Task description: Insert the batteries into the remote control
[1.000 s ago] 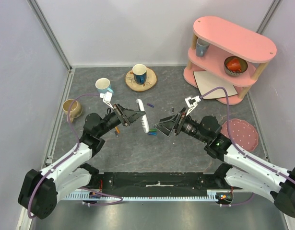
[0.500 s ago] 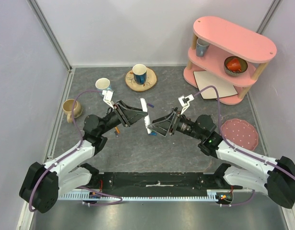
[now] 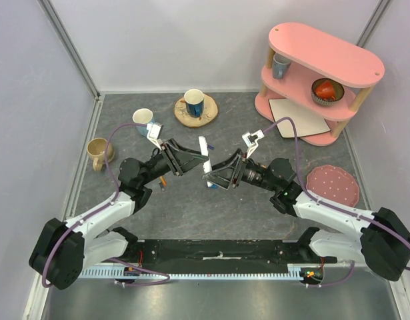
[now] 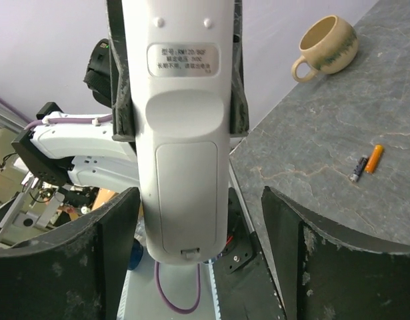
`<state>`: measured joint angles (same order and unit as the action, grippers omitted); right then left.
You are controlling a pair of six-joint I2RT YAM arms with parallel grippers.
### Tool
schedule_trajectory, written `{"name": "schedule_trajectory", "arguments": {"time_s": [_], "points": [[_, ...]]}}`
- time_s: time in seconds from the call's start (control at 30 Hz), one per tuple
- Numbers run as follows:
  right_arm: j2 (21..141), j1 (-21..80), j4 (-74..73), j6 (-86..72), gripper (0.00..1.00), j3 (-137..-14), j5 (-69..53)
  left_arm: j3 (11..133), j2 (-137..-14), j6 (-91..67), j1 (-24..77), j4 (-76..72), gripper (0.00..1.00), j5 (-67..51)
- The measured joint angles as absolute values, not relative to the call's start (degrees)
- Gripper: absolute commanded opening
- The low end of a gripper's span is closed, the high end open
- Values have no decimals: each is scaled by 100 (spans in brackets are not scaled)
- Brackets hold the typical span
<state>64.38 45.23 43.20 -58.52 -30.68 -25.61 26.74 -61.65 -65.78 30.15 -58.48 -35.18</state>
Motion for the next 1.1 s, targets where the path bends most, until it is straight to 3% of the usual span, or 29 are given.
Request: {"name": "schedule_trajectory", "arguments": {"time_s": [0.23,0.3,0.33,0.37,0.43,0.5,0.53,0.87,1.1], "points": [[6845,4523,5175,-6217,49,-3068,-2834,2674,-6246,-6650,3063,-5983,2,-3535],[6899,4523,5315,-6292,45,-3068,-2888,2674,-6250,-6665,3063,-6029,5,-3548],[6910,4523,5345,-6300,40,-3068,-2915,2674,-6250,-6667,3063,-6045,13,-3546],[6914,4525,5356,-6307,39,-3065,-2950,2674,-6250,-6667,3063,-6042,40,-3546],[6910,4525,5343,-6300,38,-3063,-2978,2683,-6241,-6667,3063,-5990,57,-3546],[6869,4517,5258,-6254,38,-3063,-2987,2735,-6202,-6654,3063,-5798,95,-3553],[6792,4515,5092,-6171,38,-3070,-2995,2779,-6156,-6652,3065,-5616,99,-3529],[5749,4525,1553,-4034,39,-3968,-2591,3188,-5380,-6211,2814,-3798,99,-2967],[5704,4762,-694,-2759,38,-4770,-768,4016,-5402,-5470,3146,-1828,99,-2023]]}}
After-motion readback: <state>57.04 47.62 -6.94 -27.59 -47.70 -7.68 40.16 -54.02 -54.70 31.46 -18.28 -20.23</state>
